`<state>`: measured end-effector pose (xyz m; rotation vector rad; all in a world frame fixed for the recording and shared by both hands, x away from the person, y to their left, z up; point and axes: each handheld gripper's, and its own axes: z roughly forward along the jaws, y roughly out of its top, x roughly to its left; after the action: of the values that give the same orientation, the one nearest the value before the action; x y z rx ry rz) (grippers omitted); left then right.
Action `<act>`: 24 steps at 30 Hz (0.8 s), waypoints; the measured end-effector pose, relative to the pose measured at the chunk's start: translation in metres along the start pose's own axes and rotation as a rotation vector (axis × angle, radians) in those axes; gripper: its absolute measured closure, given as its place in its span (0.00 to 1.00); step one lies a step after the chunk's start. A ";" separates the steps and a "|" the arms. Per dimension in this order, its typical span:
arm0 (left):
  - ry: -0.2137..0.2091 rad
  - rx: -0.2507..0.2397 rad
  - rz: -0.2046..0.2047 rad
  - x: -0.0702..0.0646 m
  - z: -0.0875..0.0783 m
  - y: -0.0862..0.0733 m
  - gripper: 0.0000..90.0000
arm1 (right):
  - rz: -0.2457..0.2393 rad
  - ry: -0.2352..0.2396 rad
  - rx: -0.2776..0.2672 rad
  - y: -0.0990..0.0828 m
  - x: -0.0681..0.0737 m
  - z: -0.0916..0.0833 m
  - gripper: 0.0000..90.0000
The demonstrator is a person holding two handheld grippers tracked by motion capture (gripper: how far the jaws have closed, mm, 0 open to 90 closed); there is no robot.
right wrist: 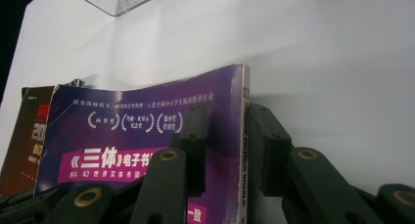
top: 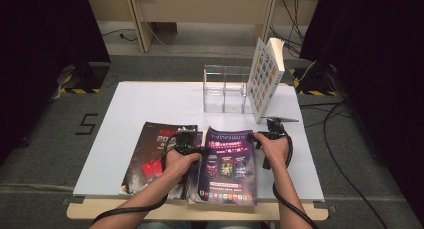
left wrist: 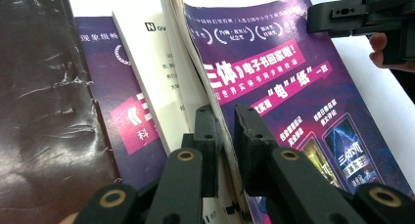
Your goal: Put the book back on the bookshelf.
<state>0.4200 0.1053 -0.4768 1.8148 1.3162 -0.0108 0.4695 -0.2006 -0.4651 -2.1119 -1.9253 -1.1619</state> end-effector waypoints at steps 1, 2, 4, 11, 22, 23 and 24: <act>0.001 0.001 0.001 0.000 0.000 0.000 0.89 | -0.003 -0.002 -0.001 0.000 0.001 -0.001 0.83; 0.002 0.001 0.002 0.000 0.000 0.000 0.89 | -0.003 -0.002 -0.001 0.000 0.001 -0.001 0.83; 0.004 0.002 0.002 0.000 -0.001 0.000 0.89 | -0.022 -0.010 -0.001 0.001 0.004 -0.002 0.86; 0.006 0.001 0.003 0.000 -0.001 0.000 0.89 | -0.025 0.008 0.001 0.001 0.003 -0.003 0.80; 0.006 0.003 0.003 0.000 -0.001 0.001 0.89 | 0.007 0.047 0.008 0.000 0.001 0.000 0.75; 0.005 0.003 0.002 0.000 -0.001 0.000 0.89 | 0.011 0.054 0.009 0.000 0.001 -0.002 0.75; 0.005 0.002 0.002 0.000 -0.001 0.000 0.89 | 0.011 0.054 0.009 0.000 0.001 -0.002 0.75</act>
<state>0.4201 0.1060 -0.4762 1.8194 1.3179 -0.0070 0.4688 -0.2004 -0.4631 -2.0616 -1.8905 -1.1930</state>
